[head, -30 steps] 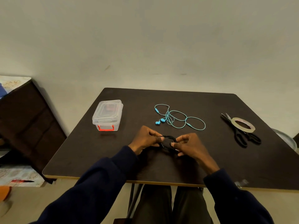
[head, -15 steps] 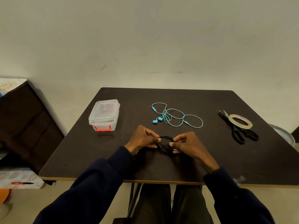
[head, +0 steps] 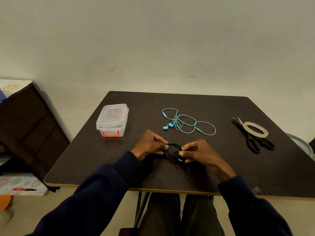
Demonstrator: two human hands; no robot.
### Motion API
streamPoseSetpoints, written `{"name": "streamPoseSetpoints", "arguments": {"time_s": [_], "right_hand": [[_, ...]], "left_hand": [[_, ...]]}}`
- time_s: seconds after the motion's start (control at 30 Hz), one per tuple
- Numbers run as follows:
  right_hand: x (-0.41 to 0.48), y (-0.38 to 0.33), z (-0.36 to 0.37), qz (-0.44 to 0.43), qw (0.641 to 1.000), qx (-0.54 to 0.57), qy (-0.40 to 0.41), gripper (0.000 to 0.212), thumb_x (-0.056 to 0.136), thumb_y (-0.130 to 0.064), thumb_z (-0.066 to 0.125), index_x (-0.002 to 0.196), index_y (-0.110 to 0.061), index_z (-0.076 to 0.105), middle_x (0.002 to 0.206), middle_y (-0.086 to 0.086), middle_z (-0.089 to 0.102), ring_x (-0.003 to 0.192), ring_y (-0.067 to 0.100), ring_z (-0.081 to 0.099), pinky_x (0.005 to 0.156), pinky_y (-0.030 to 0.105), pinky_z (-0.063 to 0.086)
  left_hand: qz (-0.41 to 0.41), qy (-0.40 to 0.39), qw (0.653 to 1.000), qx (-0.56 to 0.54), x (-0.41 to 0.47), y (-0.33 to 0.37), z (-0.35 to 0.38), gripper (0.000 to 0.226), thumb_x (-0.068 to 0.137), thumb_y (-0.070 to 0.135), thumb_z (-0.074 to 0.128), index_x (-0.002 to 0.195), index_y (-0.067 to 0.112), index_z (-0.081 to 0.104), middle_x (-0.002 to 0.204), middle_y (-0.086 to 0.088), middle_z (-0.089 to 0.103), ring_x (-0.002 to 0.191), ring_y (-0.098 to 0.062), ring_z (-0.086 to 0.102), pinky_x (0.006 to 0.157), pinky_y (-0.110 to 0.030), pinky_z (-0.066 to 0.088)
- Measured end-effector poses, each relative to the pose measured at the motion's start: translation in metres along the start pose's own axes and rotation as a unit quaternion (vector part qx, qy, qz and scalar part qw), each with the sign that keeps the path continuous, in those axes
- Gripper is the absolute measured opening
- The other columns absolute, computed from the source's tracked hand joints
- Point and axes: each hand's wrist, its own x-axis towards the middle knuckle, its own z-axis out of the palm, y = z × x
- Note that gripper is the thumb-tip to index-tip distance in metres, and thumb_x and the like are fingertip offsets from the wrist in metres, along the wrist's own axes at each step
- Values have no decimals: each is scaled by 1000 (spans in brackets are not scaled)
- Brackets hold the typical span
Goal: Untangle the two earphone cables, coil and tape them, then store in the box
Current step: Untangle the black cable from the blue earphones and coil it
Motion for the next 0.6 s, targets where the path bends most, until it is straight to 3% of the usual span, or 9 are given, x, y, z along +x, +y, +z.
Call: {"name": "streamPoseSetpoints", "arguments": {"time_s": [0.1, 0.27, 0.4, 0.6], "right_hand": [[-3, 2, 0, 2, 995, 100, -5, 24, 78, 1, 78, 101, 4, 71, 100, 20, 75, 83, 22, 74, 68, 24, 60], [-6, 0, 5, 1, 958, 284, -37, 21, 77, 16, 69, 97, 9, 66, 104, 27, 73, 87, 30, 74, 73, 32, 63], [-5, -2, 6, 4, 942, 334, -43, 43, 68, 8, 74, 109, 8, 61, 110, 29, 70, 82, 25, 75, 65, 28, 62], [-6, 0, 2, 6, 935, 352, -43, 38, 69, 7, 72, 105, 1, 62, 110, 26, 71, 83, 23, 74, 68, 29, 62]], "left_hand": [[12, 0, 1000, -2, 0, 2, -3, 14, 85, 3, 74, 99, 5, 76, 97, -13, 75, 84, -18, 72, 77, -31, 62], [45, 13, 999, 14, -2, 10, -8, 13, 85, 4, 75, 98, 6, 77, 88, -10, 75, 77, -16, 71, 79, -36, 63], [65, 11, 998, 18, -6, 17, -13, 13, 85, 4, 74, 97, 7, 77, 87, -7, 75, 75, -13, 72, 72, -27, 62], [80, 5, 997, 5, -9, 24, -14, 14, 84, 3, 75, 98, 3, 76, 85, -9, 76, 75, -14, 73, 70, -25, 62]]}}
